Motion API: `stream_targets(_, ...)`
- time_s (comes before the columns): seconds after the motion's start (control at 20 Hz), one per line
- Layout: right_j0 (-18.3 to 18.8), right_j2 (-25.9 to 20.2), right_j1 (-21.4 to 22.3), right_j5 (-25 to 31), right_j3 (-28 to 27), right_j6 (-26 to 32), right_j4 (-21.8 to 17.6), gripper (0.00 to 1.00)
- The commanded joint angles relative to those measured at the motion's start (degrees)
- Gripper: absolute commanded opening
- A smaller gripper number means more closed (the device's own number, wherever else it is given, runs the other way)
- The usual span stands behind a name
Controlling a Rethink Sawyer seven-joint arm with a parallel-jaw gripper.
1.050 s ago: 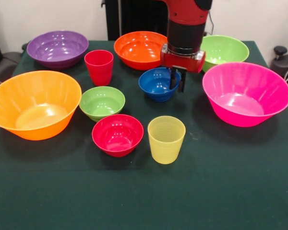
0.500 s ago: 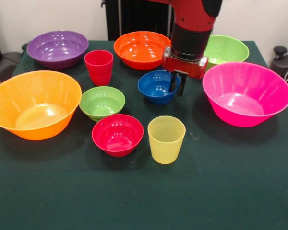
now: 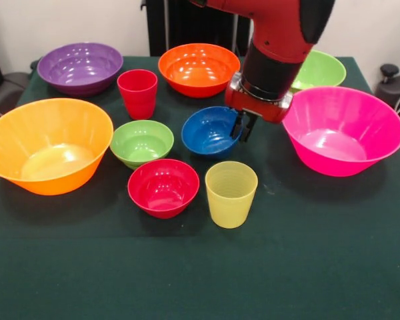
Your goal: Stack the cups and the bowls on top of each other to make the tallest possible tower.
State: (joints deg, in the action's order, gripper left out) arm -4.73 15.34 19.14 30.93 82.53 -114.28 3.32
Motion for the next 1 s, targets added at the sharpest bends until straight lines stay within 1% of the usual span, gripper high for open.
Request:
stream_targets(0.05, -3.4, 2.1, -5.1, 8.9, -12.1, -12.8, 1.8, 0.0)
stream_targets(0.15, -4.6, 3.3, -5.4, 10.2, -12.5, -13.7, 1.9, 0.0)
stream_targets(0.25, -5.4, 4.4, -6.2, 12.6, -14.5, -14.4, 2.4, 0.0)
stream_targets(0.3, -5.5, 5.1, -7.1, 15.2, -16.9, -14.5, 2.4, 0.0)
stream_targets(0.45, -6.2, 6.6, -8.3, 19.2, -20.0, -15.5, 3.0, 0.0)
stream_targets(0.5, -6.4, 7.3, -9.3, 21.9, -22.3, -16.1, 3.3, 0.0)
stream_targets(0.55, -6.6, 7.7, -9.6, 22.6, -23.0, -16.3, 3.4, 0.0)
stream_targets(0.6, -7.1, 8.6, -10.6, 25.3, -25.0, -17.1, 3.5, 0.0)
stream_targets(0.65, -7.4, 9.1, -10.9, 26.0, -25.7, -17.4, 3.5, 0.0)
stream_targets(0.7, -7.5, 9.9, -11.8, 28.3, -27.5, -17.9, 3.6, 0.0)
stream_targets(0.75, -7.6, 10.4, -12.1, 28.9, -28.0, -18.0, 3.6, 0.0)
stream_targets(0.85, -7.7, 11.3, -12.8, 32.1, -29.7, -18.2, 3.5, 0.0)
stream_targets(0.9, -7.3, 12.0, -13.3, 35.1, -32.0, -17.9, 3.5, 0.0)
stream_targets(1.0, -7.0, 12.4, -13.7, 36.0, -33.5, -17.9, 3.3, 0.0)
